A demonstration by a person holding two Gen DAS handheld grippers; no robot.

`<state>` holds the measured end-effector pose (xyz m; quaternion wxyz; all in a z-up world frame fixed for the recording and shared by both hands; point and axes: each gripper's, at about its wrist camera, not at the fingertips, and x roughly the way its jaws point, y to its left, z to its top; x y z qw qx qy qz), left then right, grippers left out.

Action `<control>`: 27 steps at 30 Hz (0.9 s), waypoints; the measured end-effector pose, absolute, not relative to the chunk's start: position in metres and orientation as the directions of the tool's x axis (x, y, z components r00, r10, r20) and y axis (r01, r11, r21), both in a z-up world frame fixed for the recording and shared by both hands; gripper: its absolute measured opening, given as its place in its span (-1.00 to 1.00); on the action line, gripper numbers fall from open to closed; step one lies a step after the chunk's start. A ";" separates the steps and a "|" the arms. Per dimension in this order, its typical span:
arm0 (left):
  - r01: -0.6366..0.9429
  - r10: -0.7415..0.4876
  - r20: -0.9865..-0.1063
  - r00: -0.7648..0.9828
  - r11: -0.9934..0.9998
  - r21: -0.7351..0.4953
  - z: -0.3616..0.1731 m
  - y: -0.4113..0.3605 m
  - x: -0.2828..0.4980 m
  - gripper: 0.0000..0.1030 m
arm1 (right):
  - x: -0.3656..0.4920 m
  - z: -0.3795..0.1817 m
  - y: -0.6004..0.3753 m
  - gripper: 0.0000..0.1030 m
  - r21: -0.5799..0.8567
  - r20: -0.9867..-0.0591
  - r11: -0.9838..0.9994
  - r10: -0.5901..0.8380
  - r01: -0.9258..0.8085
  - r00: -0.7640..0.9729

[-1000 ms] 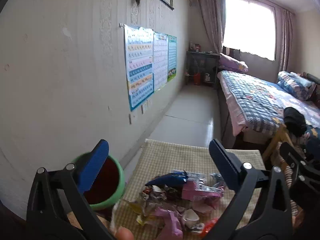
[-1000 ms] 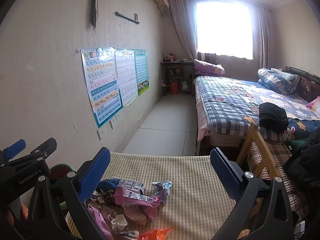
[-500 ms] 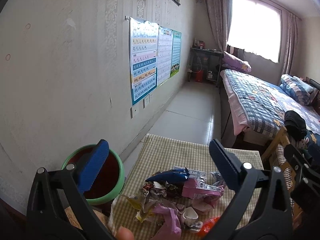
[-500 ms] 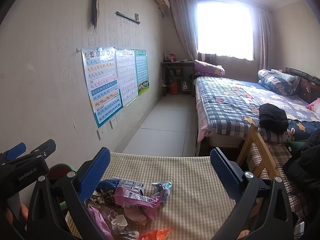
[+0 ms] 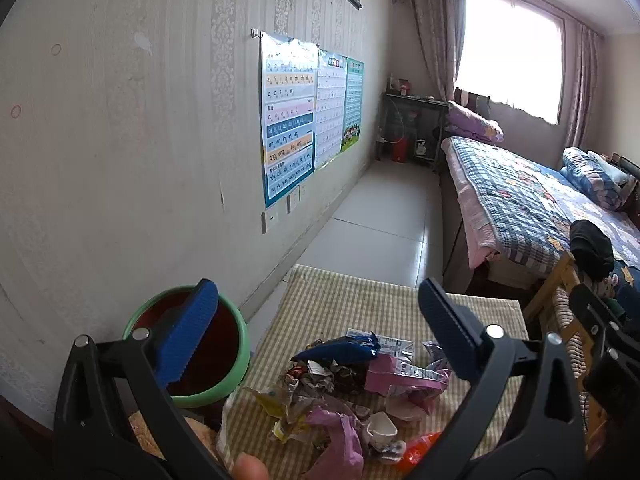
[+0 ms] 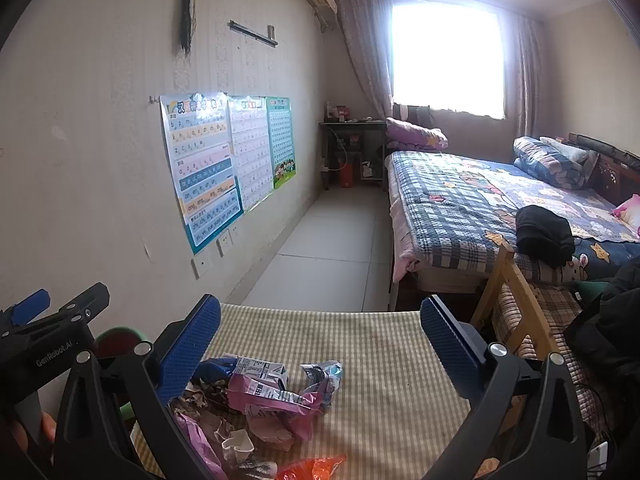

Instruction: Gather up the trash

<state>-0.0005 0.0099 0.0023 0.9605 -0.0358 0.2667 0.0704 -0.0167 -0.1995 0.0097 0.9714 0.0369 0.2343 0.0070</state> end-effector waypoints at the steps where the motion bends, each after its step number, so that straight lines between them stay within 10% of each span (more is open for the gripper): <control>1: -0.154 0.117 -0.518 0.848 0.988 -0.030 0.002 0.010 -0.001 0.91 | -0.016 0.009 -0.199 0.87 0.074 -0.455 0.997 0.029 0.005 0.890; 27: -0.170 0.131 -0.535 0.835 0.985 -0.023 -0.001 0.013 -0.001 0.91 | -0.012 0.010 -0.199 0.87 0.062 -0.469 0.998 0.010 0.021 0.883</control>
